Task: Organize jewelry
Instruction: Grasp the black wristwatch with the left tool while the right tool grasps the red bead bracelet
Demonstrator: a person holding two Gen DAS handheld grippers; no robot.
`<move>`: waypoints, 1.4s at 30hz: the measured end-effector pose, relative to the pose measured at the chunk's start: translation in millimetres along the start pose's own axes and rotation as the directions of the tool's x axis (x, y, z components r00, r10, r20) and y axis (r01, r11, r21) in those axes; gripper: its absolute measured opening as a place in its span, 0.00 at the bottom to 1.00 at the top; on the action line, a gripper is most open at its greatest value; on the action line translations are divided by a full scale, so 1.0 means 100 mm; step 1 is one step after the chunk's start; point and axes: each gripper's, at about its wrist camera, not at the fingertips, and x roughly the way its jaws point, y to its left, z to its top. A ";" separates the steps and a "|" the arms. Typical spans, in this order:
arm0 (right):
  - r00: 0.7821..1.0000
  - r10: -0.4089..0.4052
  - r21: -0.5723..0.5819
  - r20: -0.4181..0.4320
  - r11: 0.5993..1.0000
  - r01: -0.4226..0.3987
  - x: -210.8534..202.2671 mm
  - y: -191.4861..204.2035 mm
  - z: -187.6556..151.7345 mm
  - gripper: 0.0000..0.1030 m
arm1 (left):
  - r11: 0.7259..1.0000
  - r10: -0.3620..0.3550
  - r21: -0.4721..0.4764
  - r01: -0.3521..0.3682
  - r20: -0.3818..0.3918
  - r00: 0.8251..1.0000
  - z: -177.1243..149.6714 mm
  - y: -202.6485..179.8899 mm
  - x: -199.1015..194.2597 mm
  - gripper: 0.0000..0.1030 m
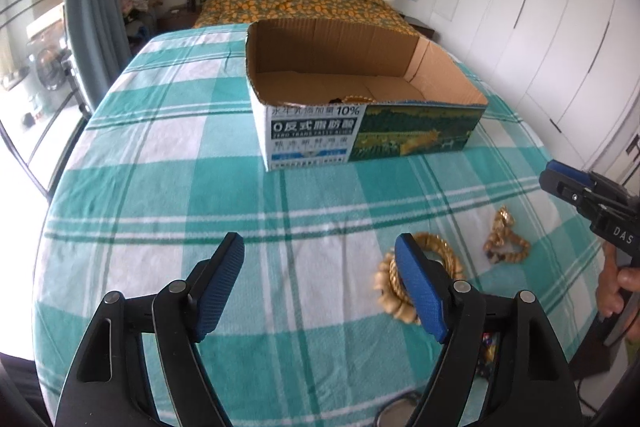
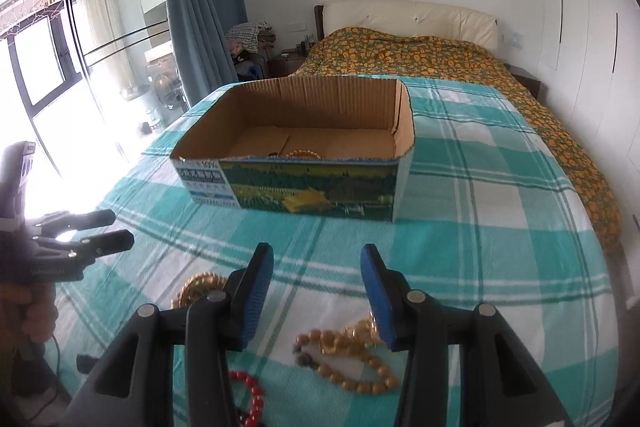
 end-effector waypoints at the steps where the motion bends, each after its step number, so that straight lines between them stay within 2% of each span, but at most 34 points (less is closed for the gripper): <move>1: 1.000 -0.007 -0.001 0.003 1.000 0.007 -0.07 0.00 -0.09 0.45 | 1.000 0.003 -0.010 -0.003 0.007 1.000 -0.07 0.01 -0.05 0.79; 9: 0.999 -0.041 0.026 -0.020 0.999 0.041 -0.45 -0.05 -0.74 0.45 | 0.999 0.017 -0.049 -0.014 0.045 0.999 -0.68 0.09 -0.44 0.81; 13: 0.999 -0.044 0.035 -0.031 0.998 0.045 -0.57 0.00 -0.95 0.45 | 0.997 0.031 -0.079 -0.025 0.085 0.996 -0.94 0.12 -0.63 0.87; 18: 0.999 -0.019 0.053 -0.041 0.998 0.021 -0.59 0.08 -1.09 0.45 | 0.996 -0.039 -0.070 0.047 0.116 0.993 -1.24 0.06 -0.74 0.88; 21: 0.999 0.010 0.056 -0.051 0.998 -0.007 -0.54 0.13 -1.12 0.45 | 0.997 -0.071 -0.015 0.073 0.113 0.991 -1.30 -0.07 -0.70 0.89; 26: 0.996 0.063 0.036 -0.068 0.998 -0.060 -0.41 0.24 -1.06 0.45 | 0.995 -0.077 0.073 0.069 0.103 0.992 -1.29 -0.29 -0.55 0.89; 30: 0.987 0.111 0.038 -0.118 0.993 -0.107 -0.17 0.32 -1.01 0.45 | 0.990 -0.087 0.122 0.078 0.075 0.993 -1.25 -0.43 -0.37 0.89; 35: 0.976 0.133 0.091 -0.173 0.989 -0.118 0.09 0.27 -0.99 0.45 | 0.987 -0.092 0.137 0.079 0.091 0.992 -1.20 -0.51 -0.32 0.88; 38: 0.964 0.171 0.107 -0.204 0.983 -0.151 0.17 0.27 -0.97 0.45 | 0.986 -0.098 0.144 0.082 0.102 0.990 -1.18 -0.52 -0.32 0.88; 40: 0.956 0.193 0.093 -0.221 0.980 -0.176 0.20 0.33 -0.96 0.44 | 0.985 -0.098 0.155 0.081 0.105 0.990 -1.17 -0.55 -0.30 0.87; 41: 0.953 0.197 0.089 -0.231 0.979 -0.181 0.23 0.35 -0.95 0.40 | 0.984 -0.097 0.159 0.080 0.104 0.990 -1.17 -0.56 -0.29 0.86; 42: 0.952 0.196 0.091 -0.233 0.980 -0.179 0.25 0.37 -0.95 0.39 | 0.983 -0.102 0.160 0.085 0.101 0.990 -1.16 -0.56 -0.27 0.80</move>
